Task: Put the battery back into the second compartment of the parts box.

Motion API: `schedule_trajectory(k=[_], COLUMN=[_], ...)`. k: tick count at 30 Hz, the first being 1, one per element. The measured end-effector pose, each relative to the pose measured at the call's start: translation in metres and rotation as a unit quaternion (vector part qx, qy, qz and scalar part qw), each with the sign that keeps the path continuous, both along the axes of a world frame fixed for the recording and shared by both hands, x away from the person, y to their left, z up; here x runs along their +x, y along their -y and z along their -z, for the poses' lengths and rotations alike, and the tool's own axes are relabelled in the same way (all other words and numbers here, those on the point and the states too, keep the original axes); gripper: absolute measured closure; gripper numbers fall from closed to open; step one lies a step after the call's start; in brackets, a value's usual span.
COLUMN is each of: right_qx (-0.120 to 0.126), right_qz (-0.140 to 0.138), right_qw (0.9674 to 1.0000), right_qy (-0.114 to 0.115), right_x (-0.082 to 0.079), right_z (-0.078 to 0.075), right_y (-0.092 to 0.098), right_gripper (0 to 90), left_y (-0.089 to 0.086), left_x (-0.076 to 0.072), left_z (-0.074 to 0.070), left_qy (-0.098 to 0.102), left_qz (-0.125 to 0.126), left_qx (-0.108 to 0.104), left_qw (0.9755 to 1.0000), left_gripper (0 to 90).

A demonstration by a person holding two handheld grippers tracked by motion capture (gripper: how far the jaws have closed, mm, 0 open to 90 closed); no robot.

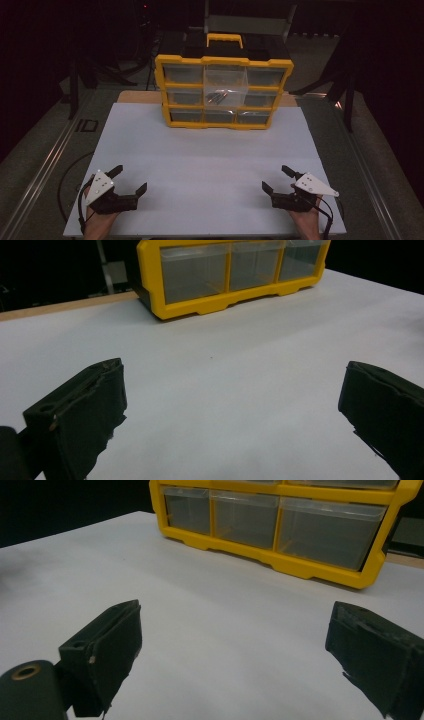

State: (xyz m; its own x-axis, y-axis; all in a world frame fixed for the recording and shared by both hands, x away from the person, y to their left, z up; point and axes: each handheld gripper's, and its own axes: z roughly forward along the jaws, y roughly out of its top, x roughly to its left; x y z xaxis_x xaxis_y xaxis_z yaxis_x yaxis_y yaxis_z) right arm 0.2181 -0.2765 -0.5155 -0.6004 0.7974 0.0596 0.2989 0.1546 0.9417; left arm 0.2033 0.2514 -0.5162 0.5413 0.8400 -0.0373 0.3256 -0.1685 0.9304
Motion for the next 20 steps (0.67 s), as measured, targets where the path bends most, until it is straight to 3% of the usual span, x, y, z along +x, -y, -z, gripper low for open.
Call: schedule_trajectory(k=[9, 20], right_qx=[0.000, -0.003], right_qz=[-0.006, -0.010], right_qw=[0.9999, 0.9999], right_qy=[0.008, 0.007], right_x=[-0.0006, -0.0008], right_z=[-0.0013, 0.0000], right_y=[-0.0023, -0.0041], right_gripper=[7.6, 7.6], left_y=[0.0003, -0.0014], left_x=[-0.0039, 0.0011], left_z=[-0.0010, 0.0052], left_qy=[0.017, 0.009], left_qz=[-0.006, -0.015], left_qx=[-0.006, 0.003], left_qw=[0.9998, 0.9998], left_gripper=[0.3, 0.3])
